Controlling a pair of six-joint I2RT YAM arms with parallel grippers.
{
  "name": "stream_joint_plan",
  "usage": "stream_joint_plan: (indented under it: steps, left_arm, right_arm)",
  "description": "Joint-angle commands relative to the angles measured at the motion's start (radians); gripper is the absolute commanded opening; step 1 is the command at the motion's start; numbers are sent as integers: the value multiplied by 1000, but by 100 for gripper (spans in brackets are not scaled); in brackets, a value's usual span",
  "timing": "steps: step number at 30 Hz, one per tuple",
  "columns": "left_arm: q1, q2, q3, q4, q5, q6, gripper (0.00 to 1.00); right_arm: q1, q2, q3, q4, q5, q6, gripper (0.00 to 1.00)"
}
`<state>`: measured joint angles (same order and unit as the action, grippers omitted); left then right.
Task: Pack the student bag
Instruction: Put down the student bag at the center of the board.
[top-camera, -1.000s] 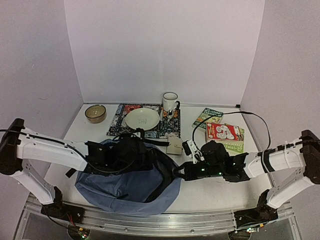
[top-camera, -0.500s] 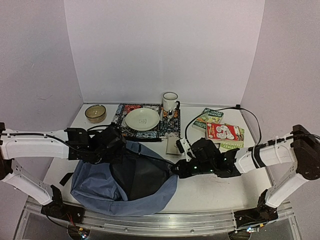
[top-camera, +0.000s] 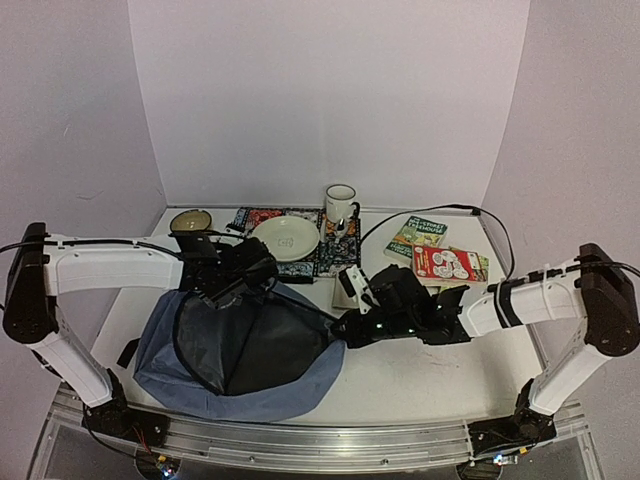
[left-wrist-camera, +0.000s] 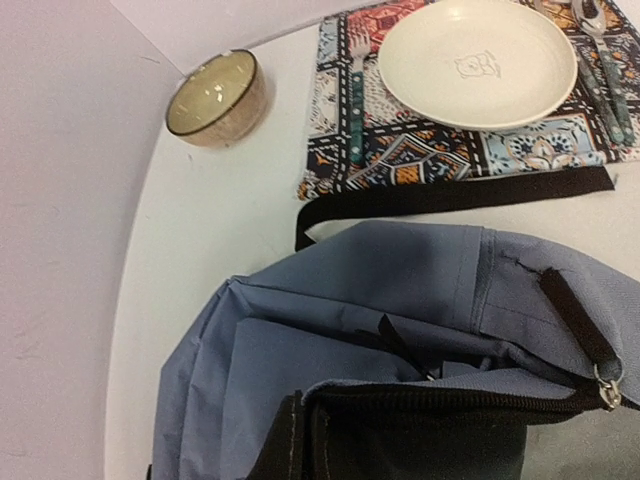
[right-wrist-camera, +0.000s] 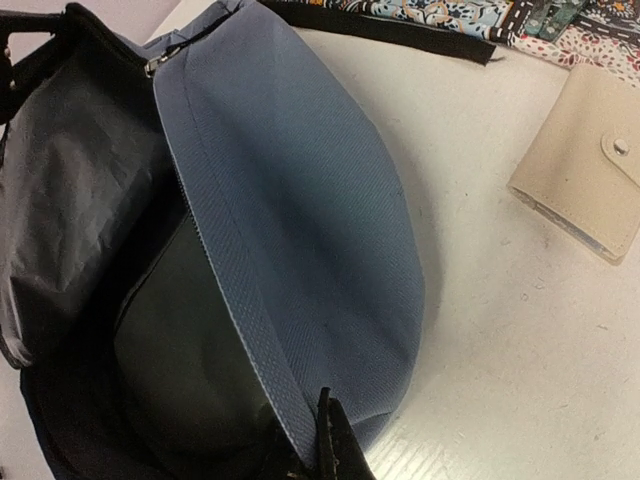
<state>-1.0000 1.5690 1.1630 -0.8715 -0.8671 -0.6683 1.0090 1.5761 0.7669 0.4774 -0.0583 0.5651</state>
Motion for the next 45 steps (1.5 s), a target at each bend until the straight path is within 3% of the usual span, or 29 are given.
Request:
stream_joint_plan:
  steps: [1, 11, 16, 20, 22, 28, 34, 40, 45]
  left_arm:
    - [49, 13, 73, -128, -326, 61, 0]
    - [48, -139, -60, -102, -53, -53, 0]
    - [47, -199, -165, 106, 209, -65, 0]
    - [47, -202, -277, 225, 240, -79, 1]
    - [47, -175, -283, 227, 227, -71, 4]
    - [47, -135, -266, 230, 211, -73, 19]
    - [48, -209, -268, 229, 216, -75, 42]
    - [48, -329, -296, 229, 227, -71, 62]
    - [49, -395, -305, 230, 258, -59, 76]
  right_arm:
    - [-6, 39, 14, -177, 7, -23, 0]
    - [-6, -6, -11, -175, -8, 24, 0]
    - [1, 3, -3, -158, -98, 63, 4]
    - [4, 15, 8, -150, -93, 75, 7]
    - [4, 13, 21, -153, -85, 71, 15]
    - [-6, -39, 100, -234, -41, 35, 51]
    - [-71, -136, 129, -307, 31, 28, 79]
    - [-204, -199, 71, -306, 99, 116, 92]
    - [-278, -214, 9, -194, 159, 258, 98]
